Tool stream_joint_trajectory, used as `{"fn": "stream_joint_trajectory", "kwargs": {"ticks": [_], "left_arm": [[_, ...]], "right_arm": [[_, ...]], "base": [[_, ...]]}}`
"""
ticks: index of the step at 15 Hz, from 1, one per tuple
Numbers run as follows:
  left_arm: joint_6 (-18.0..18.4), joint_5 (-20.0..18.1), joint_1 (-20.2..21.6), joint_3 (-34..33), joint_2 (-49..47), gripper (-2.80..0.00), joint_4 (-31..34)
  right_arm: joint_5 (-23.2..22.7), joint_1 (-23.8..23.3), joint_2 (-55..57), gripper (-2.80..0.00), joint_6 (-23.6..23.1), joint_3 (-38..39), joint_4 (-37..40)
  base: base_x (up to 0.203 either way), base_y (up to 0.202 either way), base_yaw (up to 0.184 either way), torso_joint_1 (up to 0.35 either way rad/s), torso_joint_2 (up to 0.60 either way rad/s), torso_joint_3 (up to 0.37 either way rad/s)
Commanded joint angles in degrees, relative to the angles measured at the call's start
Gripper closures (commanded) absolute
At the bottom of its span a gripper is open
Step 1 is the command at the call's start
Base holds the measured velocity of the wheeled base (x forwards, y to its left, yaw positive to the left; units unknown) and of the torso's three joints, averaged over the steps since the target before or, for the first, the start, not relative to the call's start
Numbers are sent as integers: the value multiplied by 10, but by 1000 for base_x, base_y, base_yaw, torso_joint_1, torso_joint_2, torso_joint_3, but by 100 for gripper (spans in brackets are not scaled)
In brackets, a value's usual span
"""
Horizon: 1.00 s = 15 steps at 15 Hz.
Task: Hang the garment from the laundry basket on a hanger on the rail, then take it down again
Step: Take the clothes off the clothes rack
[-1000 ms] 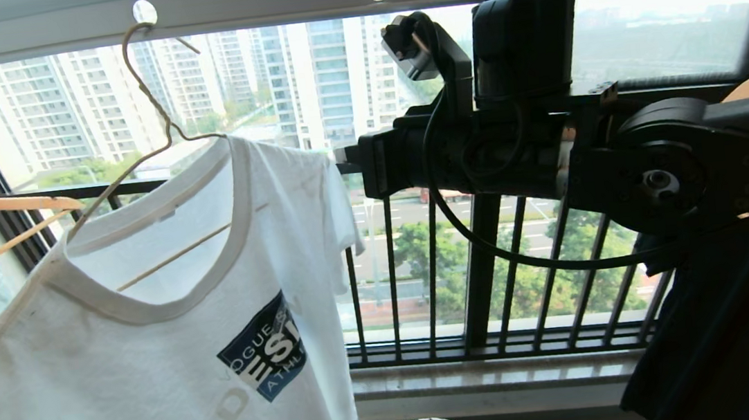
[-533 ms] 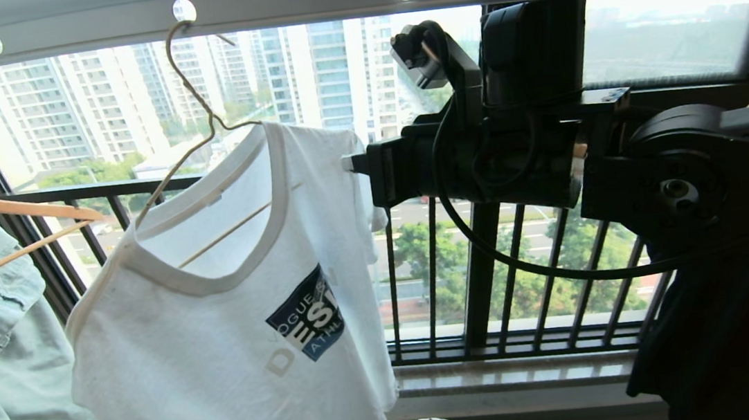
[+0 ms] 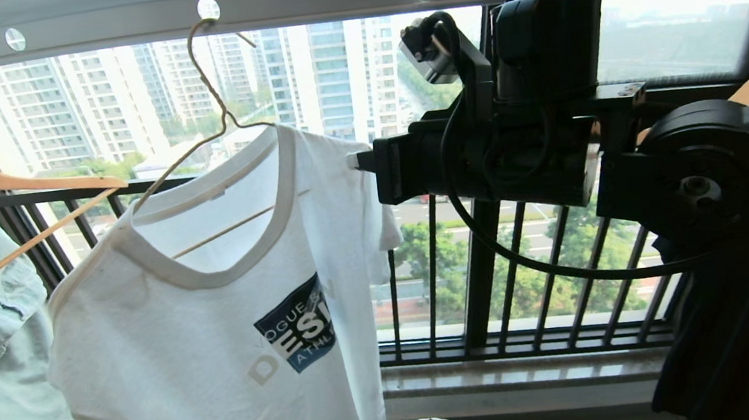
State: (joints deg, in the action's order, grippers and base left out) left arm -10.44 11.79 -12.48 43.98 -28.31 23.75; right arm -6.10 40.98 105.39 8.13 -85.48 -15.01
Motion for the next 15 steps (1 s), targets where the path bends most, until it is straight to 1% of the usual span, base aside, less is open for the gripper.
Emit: {"fn": "stream_joint_trajectory", "kwargs": {"ticks": [1,2,5,6,7,8,10,11,12,13,15], "left_arm": [[0,0,1,-1,11,0,-24],[1,1,1,-2,19,0,-38],[41,8,3,9,32,0,-52],[50,10,12,23,30,0,-61],[53,10,31,41,23,0,-74],[54,9,53,57,11,0,-92],[57,6,102,82,0,0,-112],[70,2,123,86,5,0,-115],[88,-2,133,86,21,0,-116],[98,-4,141,82,39,0,-116],[104,-5,151,61,69,0,-115]], "right_arm": [[7,0,-47,0,0,46,0],[15,0,-70,0,-1,77,1],[41,-7,-182,0,-4,185,1],[51,-16,-226,0,-6,217,6],[61,-29,-274,0,-11,242,20],[69,-53,-326,0,-16,263,47],[78,-123,-427,0,-24,286,115],[81,-151,-479,0,-26,289,153],[87,-172,-528,0,-28,290,189],[102,-190,-579,0,-29,290,227],[155,-221,-666,0,-30,286,295]], "base": [[0,0,0,0,0,0],[0,0,0,0,0,0],[0,0,0,0,0,0],[0,0,0,0,0,0],[0,0,0,0,0,0],[0,0,0,0,0,0],[0,0,0,0,0,0],[0,0,0,0,0,0],[0,0,0,0,0,0],[0,0,0,0,0,0],[0,0,0,0,0,0]]}}
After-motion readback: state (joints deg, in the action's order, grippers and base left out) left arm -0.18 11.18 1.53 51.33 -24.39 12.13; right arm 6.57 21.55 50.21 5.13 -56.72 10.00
